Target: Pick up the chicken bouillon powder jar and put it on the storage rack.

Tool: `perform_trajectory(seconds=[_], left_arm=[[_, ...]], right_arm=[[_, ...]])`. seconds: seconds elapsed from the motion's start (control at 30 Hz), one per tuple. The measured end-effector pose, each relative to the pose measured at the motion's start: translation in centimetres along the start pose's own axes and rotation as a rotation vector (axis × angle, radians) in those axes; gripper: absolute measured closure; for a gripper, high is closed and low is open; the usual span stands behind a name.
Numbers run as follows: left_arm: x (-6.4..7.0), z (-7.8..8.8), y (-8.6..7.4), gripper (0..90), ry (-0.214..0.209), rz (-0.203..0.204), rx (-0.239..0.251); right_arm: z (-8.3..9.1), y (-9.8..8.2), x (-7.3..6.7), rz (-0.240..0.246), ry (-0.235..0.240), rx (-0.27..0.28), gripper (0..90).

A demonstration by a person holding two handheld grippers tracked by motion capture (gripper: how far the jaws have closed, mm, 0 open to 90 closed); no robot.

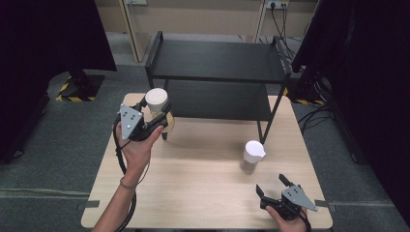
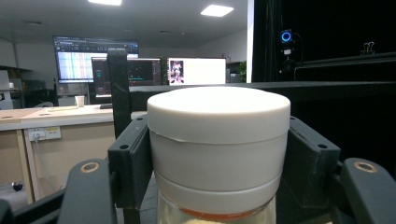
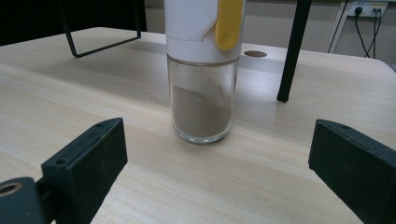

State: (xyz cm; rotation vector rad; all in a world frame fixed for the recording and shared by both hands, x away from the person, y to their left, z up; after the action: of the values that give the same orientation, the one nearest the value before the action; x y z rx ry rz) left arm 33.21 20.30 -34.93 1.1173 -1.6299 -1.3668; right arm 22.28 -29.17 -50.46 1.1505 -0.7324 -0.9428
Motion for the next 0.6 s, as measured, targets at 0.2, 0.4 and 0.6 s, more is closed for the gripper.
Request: perform_trajectory(seconds=[0.2,0.4,0.6], left_arm=[[0.1,-0.5,0.8,33.7,0.004,0.004,0.012],[0.1,-0.9,1.7,33.7,0.007,0.004,0.025],[0.0,-1.1,2.7,33.7,0.015,0.003,0.039]], right_arm=[[0.0,0.0,0.0,0.0,0.0,0.002,4.6],[0.0,0.0,0.1,0.002,0.001,0.002,4.6],[0.0,0.0,0.1,-0.001,0.002,0.0,4.6]])
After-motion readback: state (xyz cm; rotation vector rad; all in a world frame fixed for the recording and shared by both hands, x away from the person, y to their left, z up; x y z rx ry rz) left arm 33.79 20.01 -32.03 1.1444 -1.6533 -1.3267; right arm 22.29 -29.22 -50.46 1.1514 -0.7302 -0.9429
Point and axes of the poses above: each handheld gripper's, and its own axes: z roughly backward along the jaws, y roughly out of its top, x roughly to its right, the point moved 7 cm from there along -z, roughly forward along the jaws, and after that the axes turned 1 degree about y, right-handed, at the moved point
